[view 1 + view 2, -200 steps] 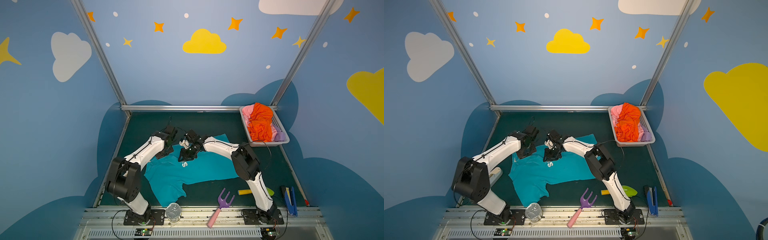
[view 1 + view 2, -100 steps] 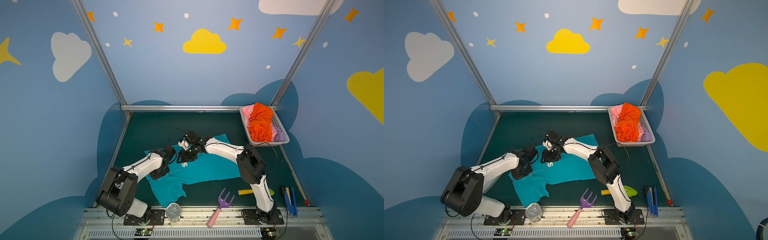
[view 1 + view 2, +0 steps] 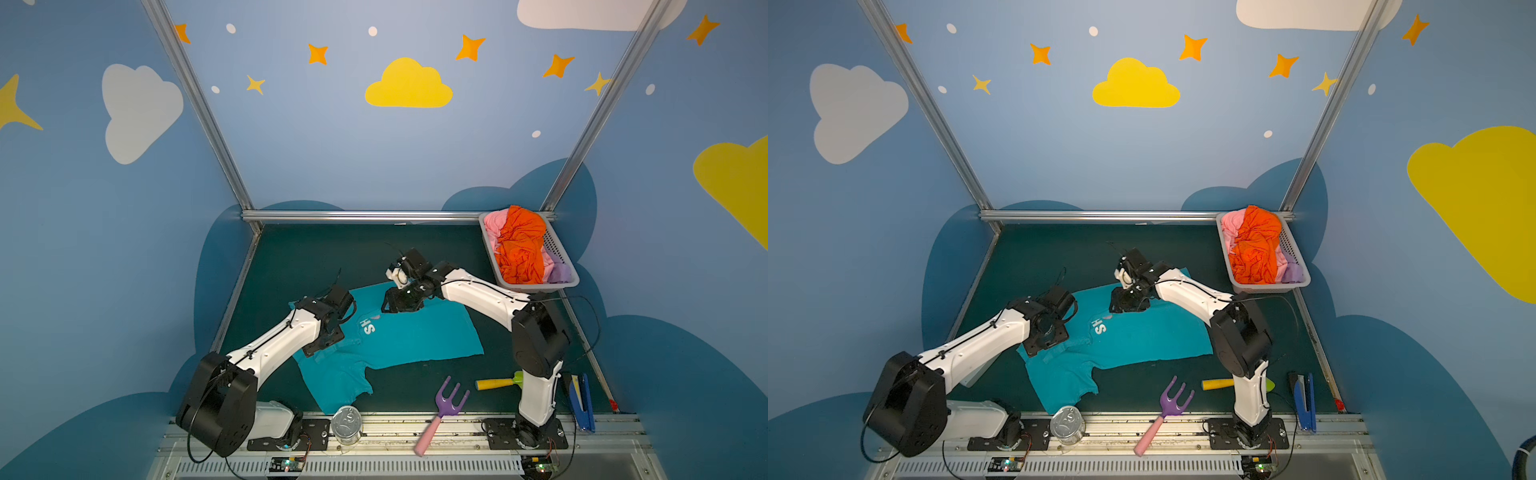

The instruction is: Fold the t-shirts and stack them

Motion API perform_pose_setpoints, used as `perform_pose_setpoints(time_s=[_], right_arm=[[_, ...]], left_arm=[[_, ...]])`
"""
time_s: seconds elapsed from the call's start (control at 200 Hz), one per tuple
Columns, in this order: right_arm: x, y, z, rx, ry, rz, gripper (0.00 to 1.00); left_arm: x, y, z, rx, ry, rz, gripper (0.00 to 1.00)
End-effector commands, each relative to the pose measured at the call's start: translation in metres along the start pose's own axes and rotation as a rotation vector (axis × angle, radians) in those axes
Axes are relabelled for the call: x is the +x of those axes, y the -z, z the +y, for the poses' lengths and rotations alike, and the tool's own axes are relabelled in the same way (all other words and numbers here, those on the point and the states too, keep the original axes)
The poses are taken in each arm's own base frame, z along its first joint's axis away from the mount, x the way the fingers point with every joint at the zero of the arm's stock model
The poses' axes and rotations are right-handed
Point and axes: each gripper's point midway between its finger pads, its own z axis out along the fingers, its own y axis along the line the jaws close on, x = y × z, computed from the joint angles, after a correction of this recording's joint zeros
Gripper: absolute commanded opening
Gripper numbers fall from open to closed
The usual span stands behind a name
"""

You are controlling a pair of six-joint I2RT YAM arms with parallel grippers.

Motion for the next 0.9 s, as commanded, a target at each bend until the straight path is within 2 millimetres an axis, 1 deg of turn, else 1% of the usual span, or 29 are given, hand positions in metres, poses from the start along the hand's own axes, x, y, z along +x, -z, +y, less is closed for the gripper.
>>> perform_pose_setpoints(time_s=[0.0,0.09,0.165,0.29,0.365,0.431,0.541,0.626,0.691,0.736,0.896], right_arm=[[-0.007,0.029,-0.057,0.128,-0.133,-0.042,0.54],[-0.01,0.044,-0.093,0.233,-0.194,-0.065,0.55],[-0.011,0.053,-0.113,0.274,-0.229,-0.068,0.54],[-0.012,0.063,-0.131,0.28,-0.277,-0.074,0.54],[-0.012,0.068,-0.137,0.28,-0.292,-0.083,0.54],[-0.014,0.071,-0.14,0.283,-0.296,-0.092,0.54],[-0.016,0.076,-0.147,0.287,-0.309,-0.1,0.53],[-0.017,0.079,-0.153,0.292,-0.324,-0.107,0.53],[-0.018,0.081,-0.157,0.294,-0.334,-0.113,0.53],[-0.018,0.082,-0.16,0.297,-0.343,-0.112,0.53],[-0.017,0.089,-0.174,0.33,-0.366,-0.118,0.52]], left_arm=[[0.018,-0.005,-0.006,-0.005,-0.023,0.02,0.73],[0.027,-0.012,-0.009,-0.023,-0.039,0.031,0.76],[0.034,-0.02,-0.01,-0.039,-0.045,0.046,0.77],[0.038,-0.031,-0.014,-0.058,-0.05,0.066,0.79],[0.038,-0.035,-0.019,-0.064,-0.058,0.071,0.78],[0.036,-0.037,-0.022,-0.068,-0.068,0.071,0.67],[0.028,-0.031,-0.026,-0.084,-0.082,0.049,0.32],[0.019,-0.023,-0.029,-0.08,-0.092,0.027,0.18],[0.015,-0.017,-0.032,-0.073,-0.101,0.016,0.11],[0.013,-0.014,-0.033,-0.07,-0.104,0.012,0.09],[0.008,-0.006,-0.033,-0.072,-0.109,0.006,0.06]])
